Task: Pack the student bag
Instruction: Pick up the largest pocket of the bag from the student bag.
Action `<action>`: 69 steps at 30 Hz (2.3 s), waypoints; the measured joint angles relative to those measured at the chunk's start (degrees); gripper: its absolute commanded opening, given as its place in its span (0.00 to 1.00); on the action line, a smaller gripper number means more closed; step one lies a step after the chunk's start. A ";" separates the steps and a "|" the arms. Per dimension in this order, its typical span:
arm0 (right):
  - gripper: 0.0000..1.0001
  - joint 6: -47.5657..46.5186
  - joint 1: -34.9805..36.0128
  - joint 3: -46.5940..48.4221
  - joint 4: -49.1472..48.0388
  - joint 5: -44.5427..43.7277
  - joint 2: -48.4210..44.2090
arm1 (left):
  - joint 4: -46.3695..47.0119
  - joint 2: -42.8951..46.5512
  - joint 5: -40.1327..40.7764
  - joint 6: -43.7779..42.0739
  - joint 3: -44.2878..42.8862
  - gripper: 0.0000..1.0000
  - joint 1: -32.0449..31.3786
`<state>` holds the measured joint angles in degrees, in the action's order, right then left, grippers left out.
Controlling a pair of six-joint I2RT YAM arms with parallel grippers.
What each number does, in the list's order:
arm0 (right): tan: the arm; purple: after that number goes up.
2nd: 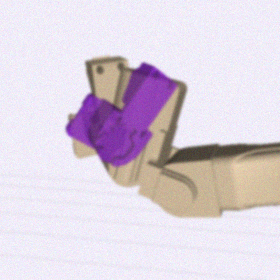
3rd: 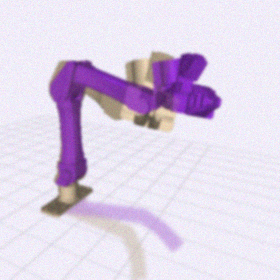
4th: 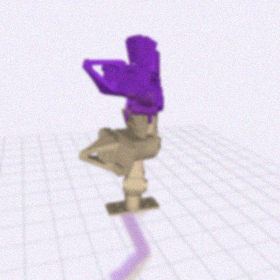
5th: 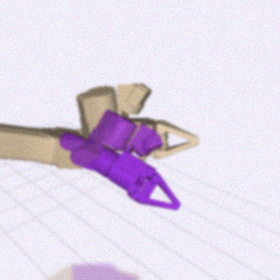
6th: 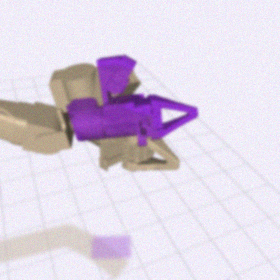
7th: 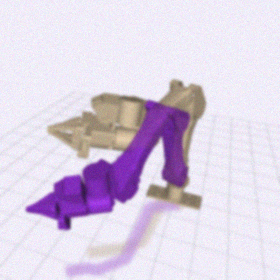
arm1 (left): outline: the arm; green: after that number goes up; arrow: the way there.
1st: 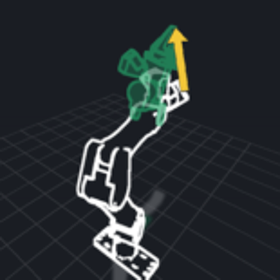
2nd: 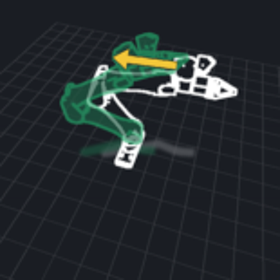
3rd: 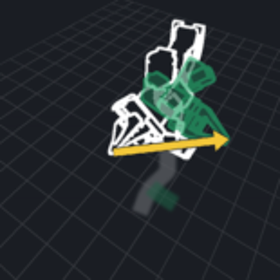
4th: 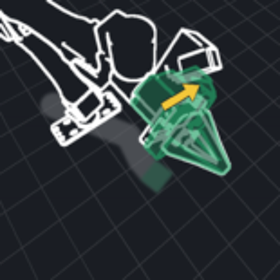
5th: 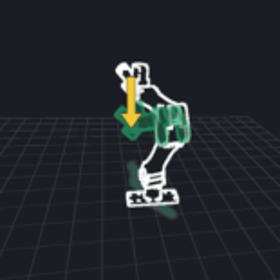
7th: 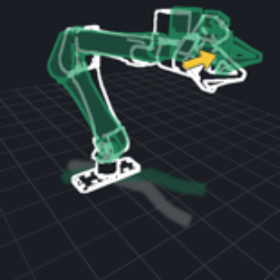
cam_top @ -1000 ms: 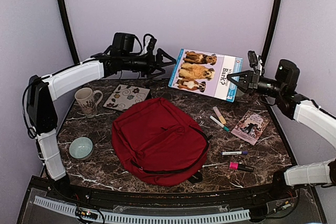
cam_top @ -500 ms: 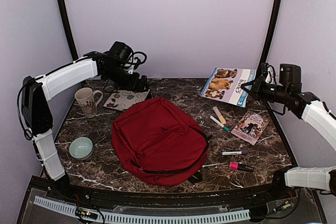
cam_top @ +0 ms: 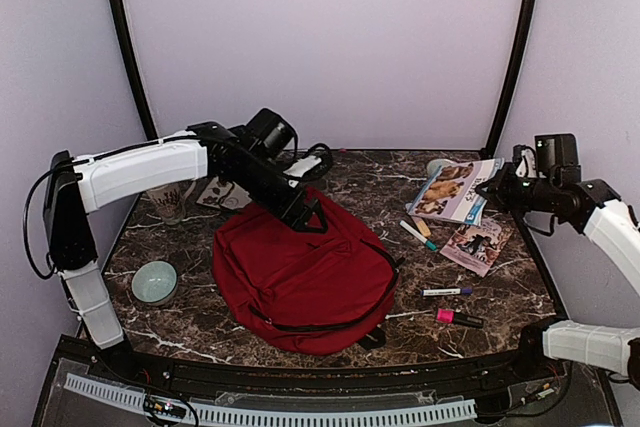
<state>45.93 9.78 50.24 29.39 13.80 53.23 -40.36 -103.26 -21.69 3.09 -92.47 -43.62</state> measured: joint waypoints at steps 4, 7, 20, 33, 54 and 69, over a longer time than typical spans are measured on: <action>0.00 2.78 0.00 0.00 4.55 -1.77 -1.16 | -0.04 -0.35 -2.56 -0.85 0.83 0.76 -4.57; 0.00 5.22 0.00 -0.09 7.21 -2.73 -3.56 | -0.02 -0.92 -2.93 -1.14 0.83 0.73 -7.80; 0.00 13.51 0.00 -2.58 15.85 -4.98 -8.83 | -1.42 -5.49 5.44 -1.01 0.70 0.62 -23.87; 0.00 13.70 0.00 -6.38 18.18 -3.63 -12.44 | -5.01 -16.76 11.80 0.09 -6.84 0.27 -27.06; 0.00 14.51 0.00 -11.26 22.60 3.45 -28.46 | -12.26 -17.07 14.43 10.47 -15.61 0.00 -26.64; 0.00 14.53 0.00 -9.01 24.79 6.78 -30.51 | -5.99 -18.03 10.54 19.74 -13.11 0.00 -18.91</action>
<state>60.47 9.78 41.23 54.17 20.58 22.72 -46.35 -121.30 -11.16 22.83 -105.58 -62.52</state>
